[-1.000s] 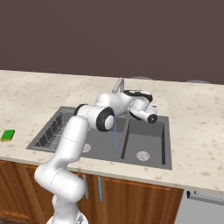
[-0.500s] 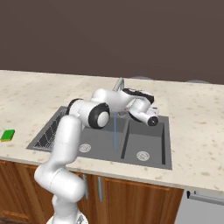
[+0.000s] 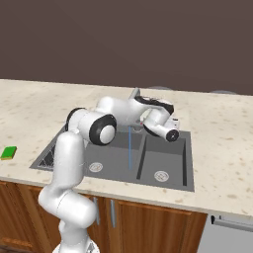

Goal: Soak the sponge with water for a few seconds and then drop it inside the sink.

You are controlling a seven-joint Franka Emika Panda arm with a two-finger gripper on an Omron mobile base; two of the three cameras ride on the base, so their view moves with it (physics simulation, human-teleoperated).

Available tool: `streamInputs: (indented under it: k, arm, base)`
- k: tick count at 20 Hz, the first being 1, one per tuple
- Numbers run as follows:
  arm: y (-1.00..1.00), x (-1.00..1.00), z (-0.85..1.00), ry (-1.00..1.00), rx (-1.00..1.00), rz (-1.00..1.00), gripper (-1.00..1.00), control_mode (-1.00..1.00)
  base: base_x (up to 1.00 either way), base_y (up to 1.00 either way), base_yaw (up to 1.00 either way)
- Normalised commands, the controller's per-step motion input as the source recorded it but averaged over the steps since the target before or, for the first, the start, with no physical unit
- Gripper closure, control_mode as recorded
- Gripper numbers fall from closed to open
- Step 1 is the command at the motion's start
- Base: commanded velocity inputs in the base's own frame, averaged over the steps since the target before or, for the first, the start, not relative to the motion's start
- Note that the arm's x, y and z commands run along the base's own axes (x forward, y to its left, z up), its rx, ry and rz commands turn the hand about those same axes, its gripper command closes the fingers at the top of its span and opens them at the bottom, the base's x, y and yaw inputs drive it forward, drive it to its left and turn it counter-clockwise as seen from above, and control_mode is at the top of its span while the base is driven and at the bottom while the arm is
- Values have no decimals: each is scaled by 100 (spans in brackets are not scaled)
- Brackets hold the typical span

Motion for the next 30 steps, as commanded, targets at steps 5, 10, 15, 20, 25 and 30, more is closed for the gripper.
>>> streamInputs:
  k: [5,10,15,20,25,30]
  arm:
    - [0,-34,54,0,0,0,-100,-100]
    - [0,-51,48,0,0,0,-100,-100]
    - [0,-55,41,0,0,0,-100,-100]
    - [0,-50,50,0,0,0,-100,-100]
    - [4,-37,65,0,0,-2,-100,-100]
    - [12,-23,72,3,-3,-7,-100,-100]
  base:
    - [0,0,0]
    - [0,0,0]
    - [0,0,0]
    - [0,0,0]
    - [0,0,0]
    - [0,0,0]
